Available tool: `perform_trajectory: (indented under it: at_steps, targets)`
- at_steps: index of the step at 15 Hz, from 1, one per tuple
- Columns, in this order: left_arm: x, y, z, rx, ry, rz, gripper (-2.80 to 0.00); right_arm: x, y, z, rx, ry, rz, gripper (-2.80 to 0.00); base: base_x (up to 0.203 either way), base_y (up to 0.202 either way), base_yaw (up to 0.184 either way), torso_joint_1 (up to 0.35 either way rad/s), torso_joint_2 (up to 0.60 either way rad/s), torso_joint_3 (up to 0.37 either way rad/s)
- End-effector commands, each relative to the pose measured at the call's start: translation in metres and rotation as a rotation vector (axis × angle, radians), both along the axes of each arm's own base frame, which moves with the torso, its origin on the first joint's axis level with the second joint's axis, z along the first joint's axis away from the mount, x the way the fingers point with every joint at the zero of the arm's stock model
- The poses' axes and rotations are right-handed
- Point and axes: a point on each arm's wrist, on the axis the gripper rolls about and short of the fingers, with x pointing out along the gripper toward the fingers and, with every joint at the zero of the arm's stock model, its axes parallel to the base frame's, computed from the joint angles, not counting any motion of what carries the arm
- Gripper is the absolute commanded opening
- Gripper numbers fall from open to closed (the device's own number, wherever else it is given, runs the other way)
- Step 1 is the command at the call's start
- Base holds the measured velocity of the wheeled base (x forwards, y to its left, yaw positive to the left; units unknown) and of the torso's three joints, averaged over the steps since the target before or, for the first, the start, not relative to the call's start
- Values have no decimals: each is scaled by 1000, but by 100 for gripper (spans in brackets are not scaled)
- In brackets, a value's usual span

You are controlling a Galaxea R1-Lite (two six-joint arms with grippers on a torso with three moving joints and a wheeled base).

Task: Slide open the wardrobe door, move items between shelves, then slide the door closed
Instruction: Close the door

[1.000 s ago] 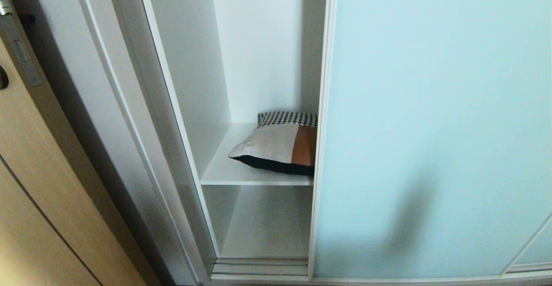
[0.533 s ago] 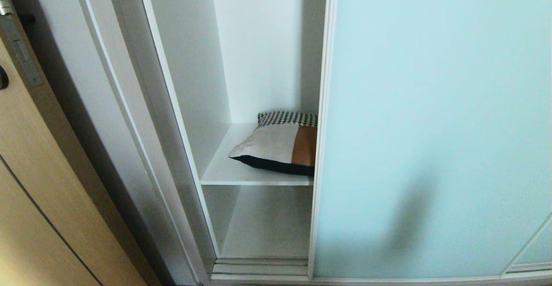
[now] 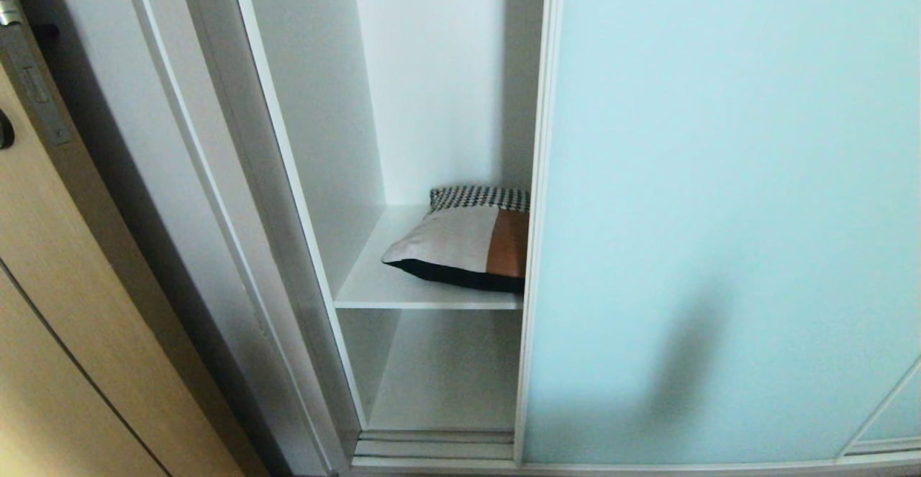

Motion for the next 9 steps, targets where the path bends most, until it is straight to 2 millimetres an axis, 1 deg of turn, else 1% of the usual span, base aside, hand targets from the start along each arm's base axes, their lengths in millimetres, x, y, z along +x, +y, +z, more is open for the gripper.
perform_trajectory:
  at_steps: [1,9]
  targets:
    - [0,0,0,5,0,3,-280,0,0,0,0,2,-1,-280,0,0,0,0,0,0]
    - [0,0,0,4,-8,4,-280,0,0,0,0,2,-1,-280,0,0,0,0,0,0]
